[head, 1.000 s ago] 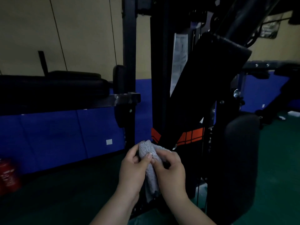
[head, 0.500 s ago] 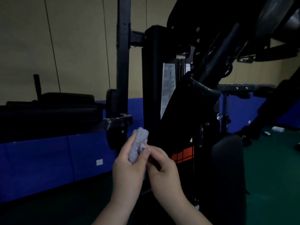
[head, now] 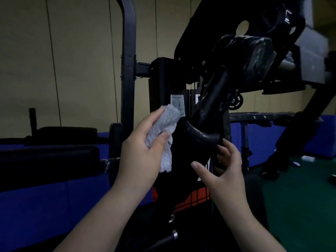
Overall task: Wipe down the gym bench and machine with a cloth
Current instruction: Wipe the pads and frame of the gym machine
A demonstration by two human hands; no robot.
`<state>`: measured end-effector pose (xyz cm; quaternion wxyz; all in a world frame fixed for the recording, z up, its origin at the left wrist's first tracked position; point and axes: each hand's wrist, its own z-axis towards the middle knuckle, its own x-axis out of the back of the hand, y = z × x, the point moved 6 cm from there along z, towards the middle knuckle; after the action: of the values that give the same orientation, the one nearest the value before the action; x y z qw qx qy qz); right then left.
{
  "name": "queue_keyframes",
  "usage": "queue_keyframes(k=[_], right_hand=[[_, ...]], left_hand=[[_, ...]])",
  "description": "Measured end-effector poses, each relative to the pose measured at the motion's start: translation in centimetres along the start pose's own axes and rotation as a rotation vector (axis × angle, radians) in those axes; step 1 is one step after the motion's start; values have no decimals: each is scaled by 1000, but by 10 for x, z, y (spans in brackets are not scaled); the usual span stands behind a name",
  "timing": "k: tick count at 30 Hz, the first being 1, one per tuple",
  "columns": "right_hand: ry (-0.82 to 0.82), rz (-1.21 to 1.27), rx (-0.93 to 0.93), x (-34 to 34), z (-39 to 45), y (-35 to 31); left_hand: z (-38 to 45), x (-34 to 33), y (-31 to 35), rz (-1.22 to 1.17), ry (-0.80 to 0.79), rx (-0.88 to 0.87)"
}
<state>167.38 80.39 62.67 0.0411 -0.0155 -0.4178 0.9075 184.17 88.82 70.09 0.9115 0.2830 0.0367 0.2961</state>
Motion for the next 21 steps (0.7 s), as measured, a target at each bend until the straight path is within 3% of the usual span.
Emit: queue_keyframes(k=[3, 6, 10, 18, 21], right_hand=[[-224, 6, 26, -7, 18, 0], [-342, 49, 22, -9, 32, 10], [-454, 92, -15, -14, 43, 18], [-433, 173, 20, -14, 45, 25], [-434, 178, 48, -15, 47, 27]], left_hand=[[25, -22, 4, 214, -154, -87], [33, -35, 1, 361, -309, -156], [33, -37, 11, 598, -275, -302], [16, -63, 31, 808, -354, -447], [28, -47, 25, 880, -307, -409]])
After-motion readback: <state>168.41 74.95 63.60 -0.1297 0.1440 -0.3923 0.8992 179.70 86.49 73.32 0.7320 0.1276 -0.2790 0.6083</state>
